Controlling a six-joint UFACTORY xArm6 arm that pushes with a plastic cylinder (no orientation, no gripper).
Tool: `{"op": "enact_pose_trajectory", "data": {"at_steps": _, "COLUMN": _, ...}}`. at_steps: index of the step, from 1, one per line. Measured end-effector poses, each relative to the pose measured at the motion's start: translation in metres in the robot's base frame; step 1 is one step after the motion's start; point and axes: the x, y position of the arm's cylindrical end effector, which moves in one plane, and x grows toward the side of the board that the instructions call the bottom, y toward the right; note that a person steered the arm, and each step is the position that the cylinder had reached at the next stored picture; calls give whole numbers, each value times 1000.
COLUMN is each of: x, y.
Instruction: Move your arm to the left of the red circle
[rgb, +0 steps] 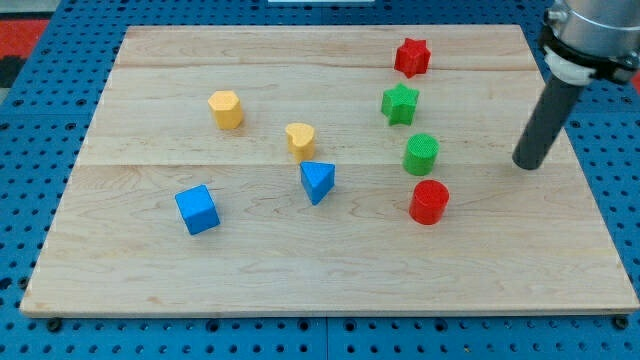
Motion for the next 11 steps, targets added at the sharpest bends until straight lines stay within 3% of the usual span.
{"op": "enact_pose_trajectory", "data": {"at_steps": 2, "x": 84, "y": -5}}
{"op": "enact_pose_trajectory", "data": {"at_steps": 3, "x": 103, "y": -5}}
{"op": "enact_pose_trajectory", "data": {"at_steps": 7, "x": 115, "y": -39}}
{"op": "enact_pose_trajectory", "data": {"at_steps": 10, "x": 106, "y": -237}}
{"op": "enact_pose_trajectory", "data": {"at_steps": 11, "x": 90, "y": -224}}
